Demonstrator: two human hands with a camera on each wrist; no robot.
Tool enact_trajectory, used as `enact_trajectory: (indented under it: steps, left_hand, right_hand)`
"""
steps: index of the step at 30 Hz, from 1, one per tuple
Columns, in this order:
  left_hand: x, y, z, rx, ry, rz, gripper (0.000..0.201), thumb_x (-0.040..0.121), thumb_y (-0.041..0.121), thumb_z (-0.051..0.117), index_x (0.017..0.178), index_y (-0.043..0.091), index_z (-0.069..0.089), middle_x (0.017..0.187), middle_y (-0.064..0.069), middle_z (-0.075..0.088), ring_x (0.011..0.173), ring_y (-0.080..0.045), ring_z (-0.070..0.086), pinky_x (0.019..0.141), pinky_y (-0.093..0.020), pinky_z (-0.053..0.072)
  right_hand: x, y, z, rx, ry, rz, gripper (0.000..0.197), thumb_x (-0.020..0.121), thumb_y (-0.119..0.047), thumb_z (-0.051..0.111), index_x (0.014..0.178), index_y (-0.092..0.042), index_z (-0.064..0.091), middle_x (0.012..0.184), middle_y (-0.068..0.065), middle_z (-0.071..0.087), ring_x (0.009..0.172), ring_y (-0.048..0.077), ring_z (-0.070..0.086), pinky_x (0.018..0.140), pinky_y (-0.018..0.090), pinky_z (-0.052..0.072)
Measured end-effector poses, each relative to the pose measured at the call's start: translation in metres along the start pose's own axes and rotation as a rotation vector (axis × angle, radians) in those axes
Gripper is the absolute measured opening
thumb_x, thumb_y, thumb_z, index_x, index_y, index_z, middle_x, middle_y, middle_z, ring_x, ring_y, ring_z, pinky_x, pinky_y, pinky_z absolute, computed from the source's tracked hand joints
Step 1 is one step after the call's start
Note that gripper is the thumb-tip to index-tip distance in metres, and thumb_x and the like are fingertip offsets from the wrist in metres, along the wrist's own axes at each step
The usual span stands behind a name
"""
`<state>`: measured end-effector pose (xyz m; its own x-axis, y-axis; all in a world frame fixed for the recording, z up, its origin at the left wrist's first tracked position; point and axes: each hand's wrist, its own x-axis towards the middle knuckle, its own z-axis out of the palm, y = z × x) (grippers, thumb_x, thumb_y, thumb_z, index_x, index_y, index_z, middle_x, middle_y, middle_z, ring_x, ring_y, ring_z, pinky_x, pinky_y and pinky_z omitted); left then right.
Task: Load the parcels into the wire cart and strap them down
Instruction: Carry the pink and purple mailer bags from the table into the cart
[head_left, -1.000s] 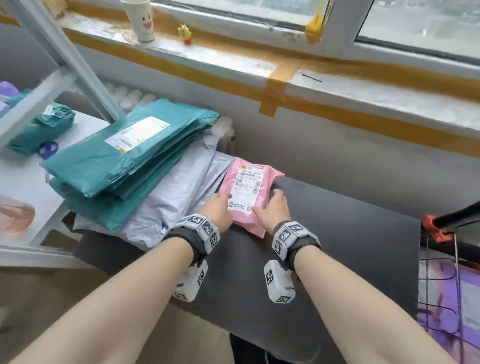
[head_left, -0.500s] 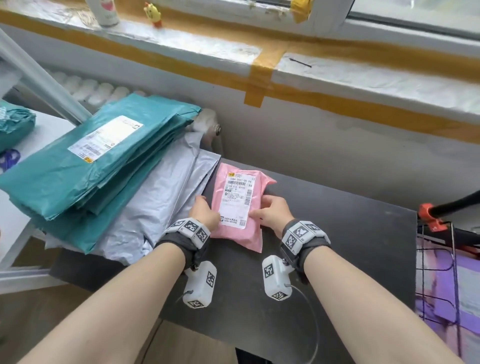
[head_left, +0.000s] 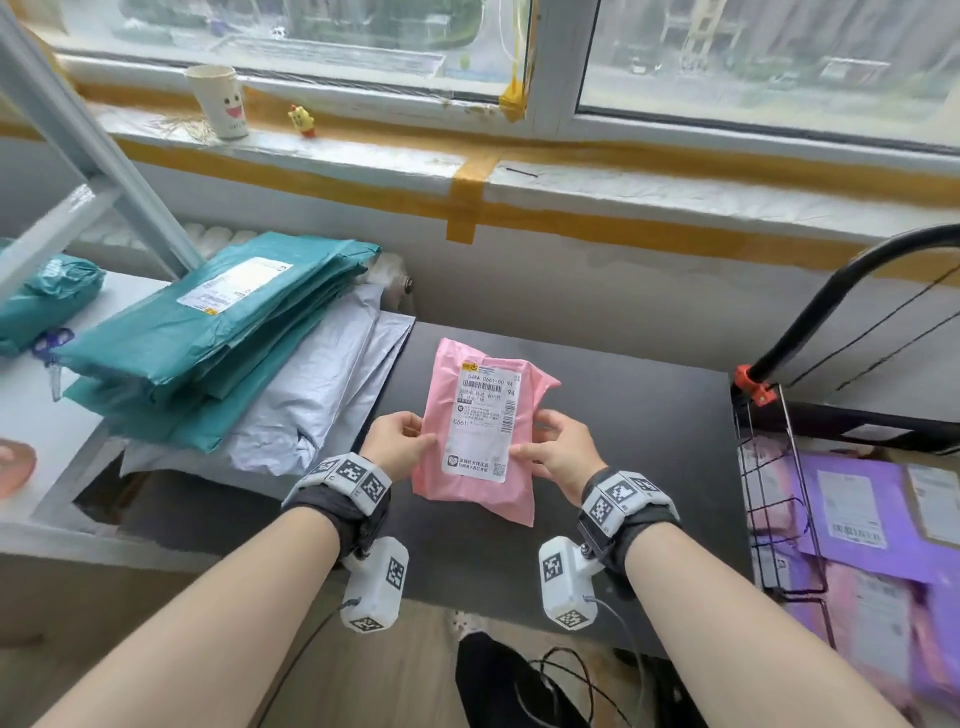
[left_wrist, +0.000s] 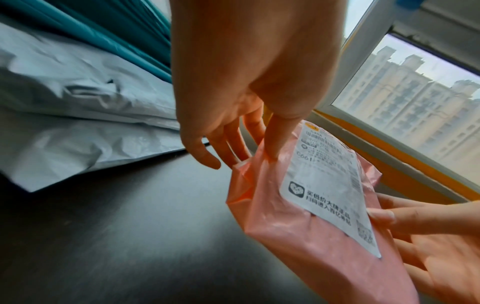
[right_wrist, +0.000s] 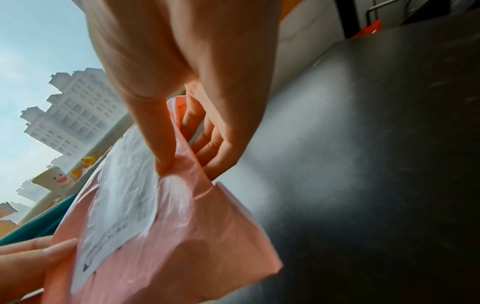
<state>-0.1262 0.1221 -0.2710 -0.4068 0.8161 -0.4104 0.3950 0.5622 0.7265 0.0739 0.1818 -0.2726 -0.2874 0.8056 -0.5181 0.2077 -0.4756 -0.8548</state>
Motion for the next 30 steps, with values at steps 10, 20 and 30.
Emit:
enact_trajectory:
  steps: [10,20,30]
  left_hand:
    - [-0.158,-0.006,0.037,-0.044,-0.109,0.083,0.024,0.082,0.002,0.060,0.106,0.001,0.061,0.096,-0.007,0.062,0.088,-0.018,0.058,0.070,-0.025,0.047]
    - [-0.268,0.031,0.133,-0.053,-0.416,0.145,0.049,0.079,-0.007,0.064,0.123,0.009,0.051,0.108,-0.016,0.067,0.092,-0.030,0.068,0.070,-0.043,0.059]
    - [-0.331,0.122,0.288,-0.062,-0.426,0.201,0.047,0.082,-0.001,0.064,0.125,0.014,0.052,0.107,-0.011,0.066,0.096,-0.025,0.066,0.082,-0.042,0.057]
  right_hand:
    - [-0.174,0.074,-0.040,0.091,0.130,-0.086,0.061,0.072,0.017,0.067,0.122,-0.012,0.048,0.095,0.004,0.062,0.095,0.025,0.064,0.083,0.044,0.055]
    - [-0.303,0.140,-0.143,0.109,0.319,-0.072,0.068,0.073,0.019,0.062,0.134,-0.005,0.043,0.097,0.011,0.064,0.098,0.030,0.065,0.085,0.049,0.055]
    - [-0.360,0.170,-0.320,0.025,0.321,-0.128,0.084,0.073,0.020,0.061,0.143,-0.014,0.031,0.102,0.008,0.061,0.079,0.010,0.062,0.055,0.019,0.052]
